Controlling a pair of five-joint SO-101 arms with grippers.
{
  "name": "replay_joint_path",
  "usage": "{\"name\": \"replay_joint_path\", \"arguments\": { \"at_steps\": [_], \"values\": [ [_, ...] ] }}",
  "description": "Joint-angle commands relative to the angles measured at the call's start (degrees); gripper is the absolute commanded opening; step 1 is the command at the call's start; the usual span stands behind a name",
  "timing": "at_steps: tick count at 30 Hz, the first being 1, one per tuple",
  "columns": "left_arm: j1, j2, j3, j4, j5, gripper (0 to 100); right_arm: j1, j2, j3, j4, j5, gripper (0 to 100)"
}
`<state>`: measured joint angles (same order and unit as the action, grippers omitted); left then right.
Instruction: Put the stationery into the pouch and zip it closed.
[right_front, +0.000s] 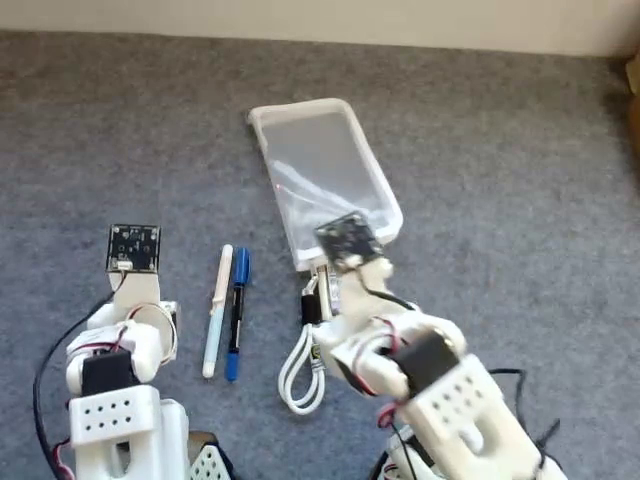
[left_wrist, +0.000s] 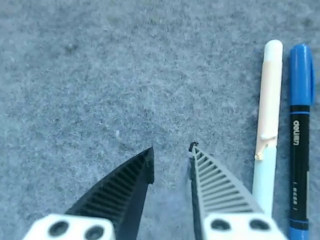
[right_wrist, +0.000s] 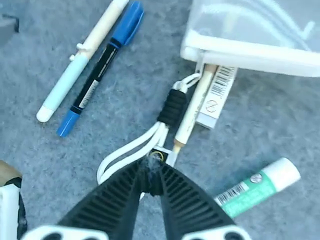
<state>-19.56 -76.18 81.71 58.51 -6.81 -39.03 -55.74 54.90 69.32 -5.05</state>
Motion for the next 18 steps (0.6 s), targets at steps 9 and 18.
{"name": "replay_joint_path", "arguments": {
  "at_steps": [9,18],
  "values": [
    [-0.7,-5.1,0.7,-0.9,0.7,12,-3.9,26.5,-19.2,-5.5,-6.2,11.1],
    [-0.7,-5.0,0.8,-0.9,0.4,12,-3.6,45.6,-28.3,-5.0,-6.7,11.2]
  ]
}}
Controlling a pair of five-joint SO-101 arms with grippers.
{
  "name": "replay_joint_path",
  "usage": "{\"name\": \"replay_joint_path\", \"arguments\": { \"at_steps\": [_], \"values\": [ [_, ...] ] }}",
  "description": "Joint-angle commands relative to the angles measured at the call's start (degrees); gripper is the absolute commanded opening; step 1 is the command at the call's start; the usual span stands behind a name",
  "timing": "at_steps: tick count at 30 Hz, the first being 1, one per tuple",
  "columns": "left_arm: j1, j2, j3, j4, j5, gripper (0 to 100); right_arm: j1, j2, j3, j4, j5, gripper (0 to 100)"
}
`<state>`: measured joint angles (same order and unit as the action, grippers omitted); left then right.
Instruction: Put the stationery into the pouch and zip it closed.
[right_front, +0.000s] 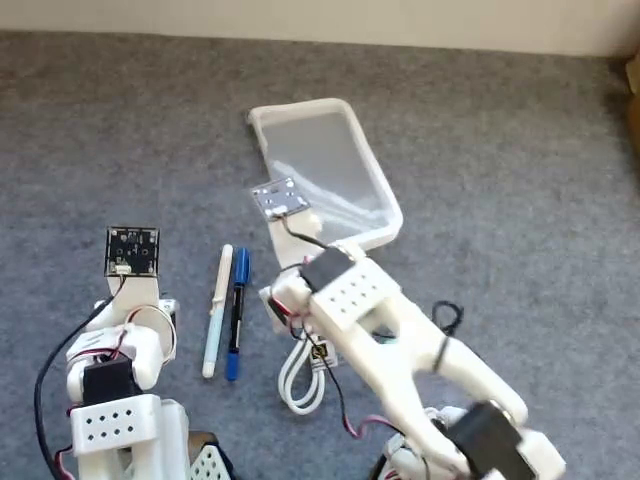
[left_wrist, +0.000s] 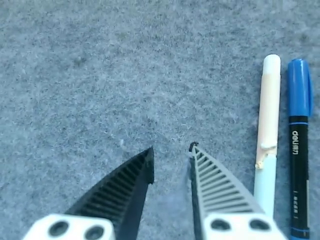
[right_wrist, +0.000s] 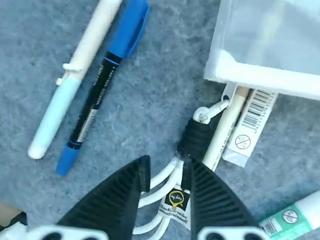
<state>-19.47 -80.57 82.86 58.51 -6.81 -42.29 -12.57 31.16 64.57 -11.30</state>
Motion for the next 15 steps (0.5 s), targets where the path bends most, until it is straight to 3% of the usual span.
{"name": "replay_joint_path", "arguments": {
  "at_steps": [1,15],
  "values": [
    [-0.8,-0.6,-0.3,-0.9,0.4,12,0.0,3.8,-5.1,-0.3,-0.4,11.2],
    [-0.8,-0.6,-0.3,-0.9,0.4,12,4.5,18.8,-10.3,-3.5,-0.3,11.2]
  ]
}}
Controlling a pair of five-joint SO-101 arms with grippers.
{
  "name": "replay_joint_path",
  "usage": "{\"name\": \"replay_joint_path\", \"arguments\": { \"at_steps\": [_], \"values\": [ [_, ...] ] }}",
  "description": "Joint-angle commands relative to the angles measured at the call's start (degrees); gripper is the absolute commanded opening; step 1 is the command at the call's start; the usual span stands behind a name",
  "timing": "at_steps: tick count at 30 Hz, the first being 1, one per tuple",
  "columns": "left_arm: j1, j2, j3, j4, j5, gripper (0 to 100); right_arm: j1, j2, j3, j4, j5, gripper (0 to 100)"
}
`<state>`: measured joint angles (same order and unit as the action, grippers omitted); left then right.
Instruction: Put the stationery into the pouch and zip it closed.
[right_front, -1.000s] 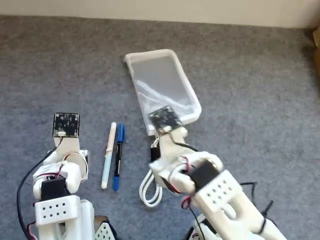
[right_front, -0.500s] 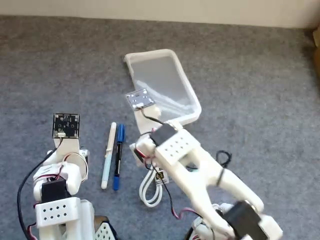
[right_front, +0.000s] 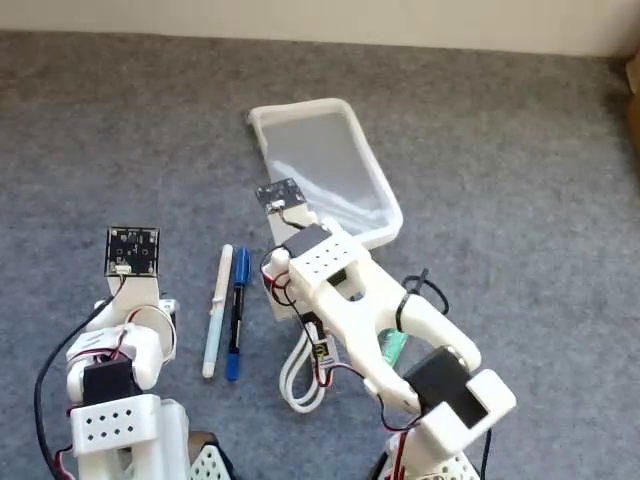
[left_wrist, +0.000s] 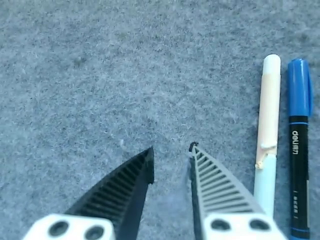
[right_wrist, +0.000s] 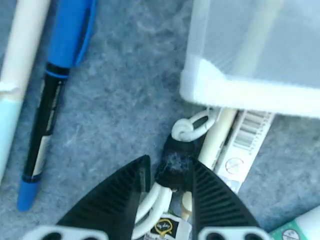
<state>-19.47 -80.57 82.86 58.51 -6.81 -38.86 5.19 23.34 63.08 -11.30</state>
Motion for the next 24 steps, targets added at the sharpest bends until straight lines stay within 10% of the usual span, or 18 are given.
{"name": "replay_joint_path", "arguments": {
  "at_steps": [1,24],
  "values": [
    [-0.8,-0.6,-0.3,-0.9,0.4,12,1.3,1.3,-2.5,-2.0,-0.2,11.2],
    [-0.8,-0.9,-1.2,-0.2,0.7,13,-0.4,-0.6,0.1,1.5,9.5,0.6]
  ]
}}
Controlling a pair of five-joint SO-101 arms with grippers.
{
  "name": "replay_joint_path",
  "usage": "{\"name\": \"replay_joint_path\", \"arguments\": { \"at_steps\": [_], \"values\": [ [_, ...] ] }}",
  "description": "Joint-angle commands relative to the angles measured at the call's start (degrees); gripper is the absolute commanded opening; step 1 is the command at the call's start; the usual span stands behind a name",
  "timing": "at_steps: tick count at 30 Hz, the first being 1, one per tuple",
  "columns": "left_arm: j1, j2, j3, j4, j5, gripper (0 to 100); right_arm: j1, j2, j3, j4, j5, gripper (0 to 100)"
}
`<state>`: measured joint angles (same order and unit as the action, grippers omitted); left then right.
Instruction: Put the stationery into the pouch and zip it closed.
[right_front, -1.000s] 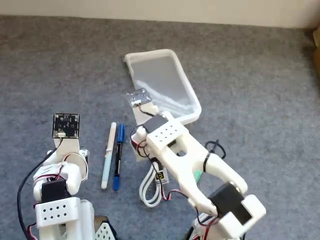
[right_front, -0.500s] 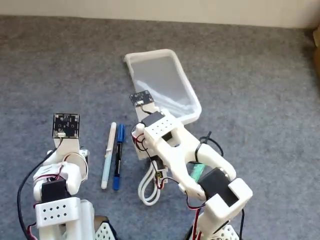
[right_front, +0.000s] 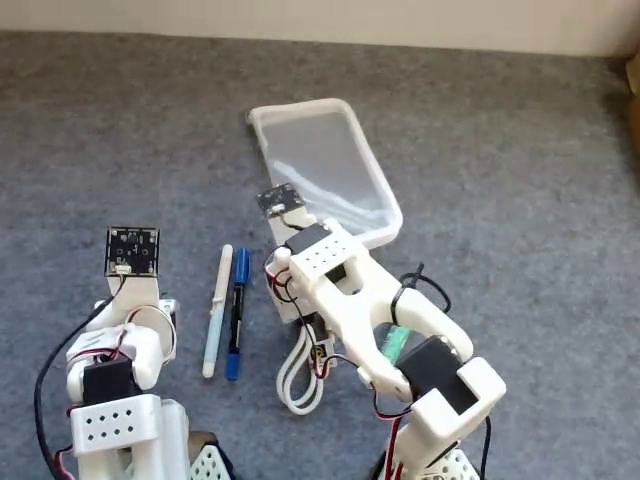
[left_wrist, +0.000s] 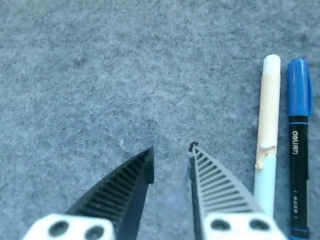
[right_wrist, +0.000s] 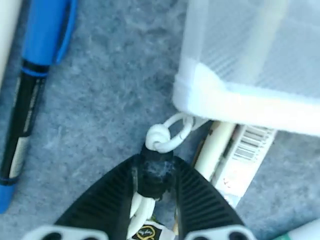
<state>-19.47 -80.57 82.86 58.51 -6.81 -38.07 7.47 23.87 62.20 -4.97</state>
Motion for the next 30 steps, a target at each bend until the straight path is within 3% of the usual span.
{"name": "replay_joint_path", "arguments": {
  "at_steps": [1,6,10,15,26,30],
  "values": [
    [-0.8,-1.0,-2.5,1.1,0.7,15,-0.9,-4.3,-0.5,3.1,3.3,0.5],
    [-0.6,-0.9,-8.5,10.2,7.3,29,-1.0,-14.9,0.0,4.2,4.8,0.5],
    [0.0,-0.9,-10.9,10.7,7.8,29,-1.0,-22.1,2.2,4.2,6.6,0.5],
    [6.7,-0.9,-11.9,10.5,8.2,29,-0.9,-30.0,4.2,4.2,6.6,0.5],
    [18.1,-1.0,-19.0,10.5,17.8,29,-0.8,-49.0,9.5,4.2,6.6,0.5],
    [21.6,-1.0,-21.1,10.5,18.2,29,-1.0,-54.4,10.8,4.2,6.6,0.5]
  ]
}}
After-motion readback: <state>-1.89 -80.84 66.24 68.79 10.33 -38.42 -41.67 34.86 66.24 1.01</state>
